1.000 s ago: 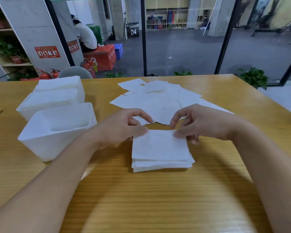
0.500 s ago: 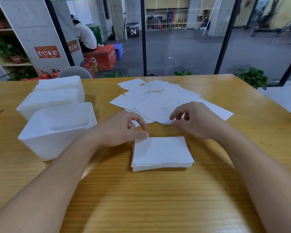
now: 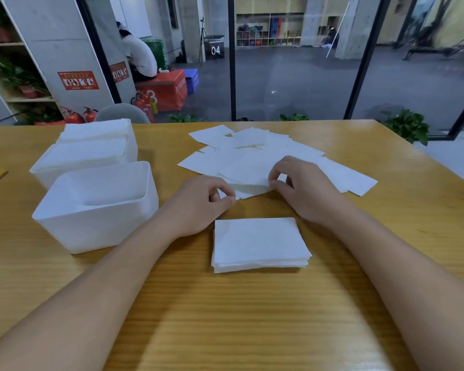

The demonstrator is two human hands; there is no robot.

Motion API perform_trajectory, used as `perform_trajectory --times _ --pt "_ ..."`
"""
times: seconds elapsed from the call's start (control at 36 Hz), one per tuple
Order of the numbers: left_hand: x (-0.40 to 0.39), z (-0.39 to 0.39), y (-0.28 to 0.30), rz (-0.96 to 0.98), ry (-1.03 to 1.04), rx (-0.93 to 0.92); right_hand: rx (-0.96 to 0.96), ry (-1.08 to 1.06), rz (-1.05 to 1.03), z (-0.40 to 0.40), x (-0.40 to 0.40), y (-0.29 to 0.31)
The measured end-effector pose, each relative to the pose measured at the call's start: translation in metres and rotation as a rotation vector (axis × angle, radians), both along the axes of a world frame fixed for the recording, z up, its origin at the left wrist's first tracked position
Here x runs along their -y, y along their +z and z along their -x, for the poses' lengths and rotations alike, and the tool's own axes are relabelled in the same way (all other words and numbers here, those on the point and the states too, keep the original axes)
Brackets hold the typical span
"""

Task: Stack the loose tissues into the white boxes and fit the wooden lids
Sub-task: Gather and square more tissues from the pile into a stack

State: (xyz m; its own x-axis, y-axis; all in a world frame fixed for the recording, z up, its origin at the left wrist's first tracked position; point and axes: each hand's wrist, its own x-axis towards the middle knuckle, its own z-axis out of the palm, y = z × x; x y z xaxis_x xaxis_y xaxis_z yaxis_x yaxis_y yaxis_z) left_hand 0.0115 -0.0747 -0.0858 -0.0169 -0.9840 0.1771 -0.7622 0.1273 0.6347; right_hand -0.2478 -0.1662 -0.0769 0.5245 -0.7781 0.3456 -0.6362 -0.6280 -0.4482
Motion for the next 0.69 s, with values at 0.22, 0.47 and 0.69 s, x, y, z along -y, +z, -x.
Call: perform_trajectory --times 0.22,0.47,0.69 --pt "-0.003 0.003 0.003 0.056 0.019 -0.071 0.197 0.025 -0.079 0.015 -0.014 0.014" --pt "-0.002 0.003 0.009 0.109 0.108 -0.234 0.204 0.182 -0.215 0.019 -0.02 0.02" --pt "0.001 0.005 0.008 -0.117 0.177 -0.64 0.297 0.296 -0.286 0.019 -0.02 0.016"
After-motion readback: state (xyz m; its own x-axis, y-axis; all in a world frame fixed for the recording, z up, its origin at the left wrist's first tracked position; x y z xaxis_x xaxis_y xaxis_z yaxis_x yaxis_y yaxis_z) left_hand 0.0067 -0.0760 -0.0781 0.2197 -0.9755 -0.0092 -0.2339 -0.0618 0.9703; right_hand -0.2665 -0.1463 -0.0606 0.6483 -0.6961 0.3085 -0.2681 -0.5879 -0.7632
